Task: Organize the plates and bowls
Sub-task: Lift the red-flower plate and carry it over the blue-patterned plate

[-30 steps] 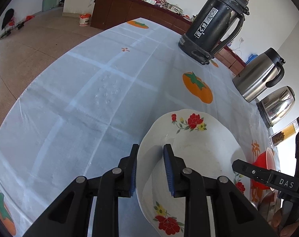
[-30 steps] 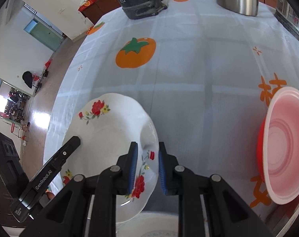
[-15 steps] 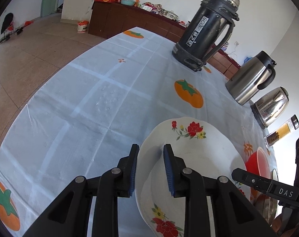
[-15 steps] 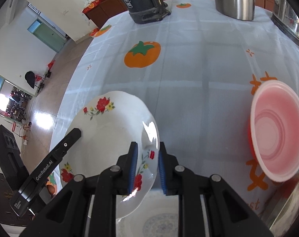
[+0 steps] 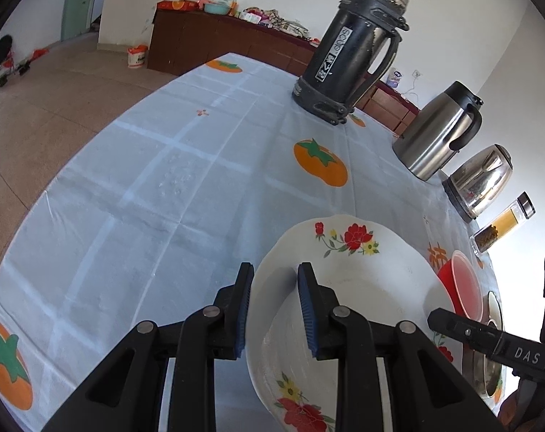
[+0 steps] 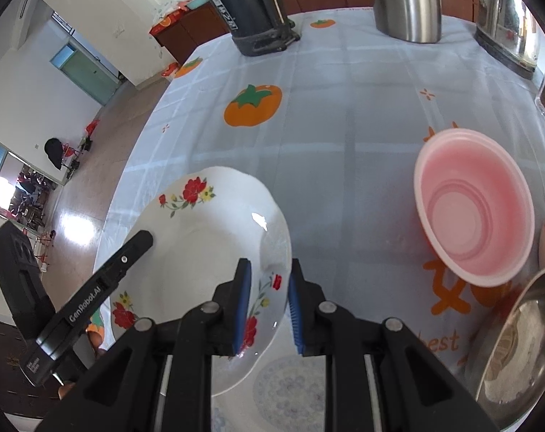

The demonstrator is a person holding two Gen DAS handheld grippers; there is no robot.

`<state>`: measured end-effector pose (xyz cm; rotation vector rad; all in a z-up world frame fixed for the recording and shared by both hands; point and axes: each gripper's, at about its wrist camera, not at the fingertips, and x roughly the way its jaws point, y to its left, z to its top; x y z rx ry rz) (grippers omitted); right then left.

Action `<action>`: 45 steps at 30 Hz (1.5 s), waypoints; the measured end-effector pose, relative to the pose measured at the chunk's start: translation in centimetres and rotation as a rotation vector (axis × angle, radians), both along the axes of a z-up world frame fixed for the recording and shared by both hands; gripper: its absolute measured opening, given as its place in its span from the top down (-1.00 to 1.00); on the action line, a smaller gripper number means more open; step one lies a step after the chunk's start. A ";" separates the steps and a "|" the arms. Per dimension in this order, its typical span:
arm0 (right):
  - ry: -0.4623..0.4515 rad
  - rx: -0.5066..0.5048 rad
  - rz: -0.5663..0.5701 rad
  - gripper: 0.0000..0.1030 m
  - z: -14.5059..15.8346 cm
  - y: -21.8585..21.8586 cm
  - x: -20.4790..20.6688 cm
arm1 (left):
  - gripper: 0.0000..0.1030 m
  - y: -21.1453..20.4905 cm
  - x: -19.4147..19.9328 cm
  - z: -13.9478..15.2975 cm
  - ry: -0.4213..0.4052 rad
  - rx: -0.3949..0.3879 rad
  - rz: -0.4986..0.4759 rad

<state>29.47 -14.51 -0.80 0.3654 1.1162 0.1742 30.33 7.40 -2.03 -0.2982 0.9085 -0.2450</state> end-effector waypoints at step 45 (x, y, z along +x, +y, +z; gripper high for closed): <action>-0.046 0.024 -0.096 0.60 -1.2 -4.5 -11.7 | 0.49 -6.4 -9.0 0.9 -0.086 0.118 -0.125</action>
